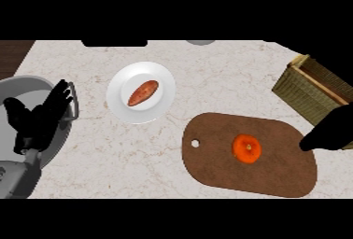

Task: Pick the squash from the cutting board and place it in the basket

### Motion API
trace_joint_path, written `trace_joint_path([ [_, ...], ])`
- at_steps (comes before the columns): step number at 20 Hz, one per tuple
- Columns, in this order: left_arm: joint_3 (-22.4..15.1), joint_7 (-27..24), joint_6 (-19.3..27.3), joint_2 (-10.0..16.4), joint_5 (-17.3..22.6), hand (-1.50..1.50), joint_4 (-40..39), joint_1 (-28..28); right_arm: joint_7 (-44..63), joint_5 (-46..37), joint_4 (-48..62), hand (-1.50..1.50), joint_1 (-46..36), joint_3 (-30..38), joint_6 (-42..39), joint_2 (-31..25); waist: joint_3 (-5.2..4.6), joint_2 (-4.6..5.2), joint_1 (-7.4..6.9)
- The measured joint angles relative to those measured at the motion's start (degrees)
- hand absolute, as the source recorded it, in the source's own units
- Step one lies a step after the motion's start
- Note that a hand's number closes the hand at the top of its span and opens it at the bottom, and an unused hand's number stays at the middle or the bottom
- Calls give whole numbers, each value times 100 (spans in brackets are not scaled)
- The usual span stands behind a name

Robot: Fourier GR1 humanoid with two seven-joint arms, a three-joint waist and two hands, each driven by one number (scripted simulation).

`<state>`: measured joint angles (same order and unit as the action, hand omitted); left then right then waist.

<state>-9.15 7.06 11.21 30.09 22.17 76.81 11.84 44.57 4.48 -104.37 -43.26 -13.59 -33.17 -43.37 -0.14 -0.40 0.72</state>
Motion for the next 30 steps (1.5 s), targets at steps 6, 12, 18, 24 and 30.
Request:
trace_joint_path([
  [6, 141, 61, -146, -3, -36, 0, 36, -59, 92, 1328, -156, -150, 415, 844, -612, -492, 9, 11, -2],
  [12, 283, 23, -247, -118, -146, 0, -80, 8, -447, 1468, -566, -150, 1474, 1751, -780, -475, 16, 25, 10],
  [18, 394, 24, -321, -252, -290, 0, -241, 154, -1518, 497, -1003, -150, 2788, 2144, -843, 175, 20, 37, -1],
  [24, 443, 121, -401, -307, -398, 0, -38, 53, -2871, -1206, -865, -150, 3567, 1787, -329, 1040, 22, 44, -79],
  [30, 525, 222, -469, -413, -532, 0, 111, -31, -3786, -2292, -205, -150, 3682, 1243, 466, 1818, 19, 46, -98],
])
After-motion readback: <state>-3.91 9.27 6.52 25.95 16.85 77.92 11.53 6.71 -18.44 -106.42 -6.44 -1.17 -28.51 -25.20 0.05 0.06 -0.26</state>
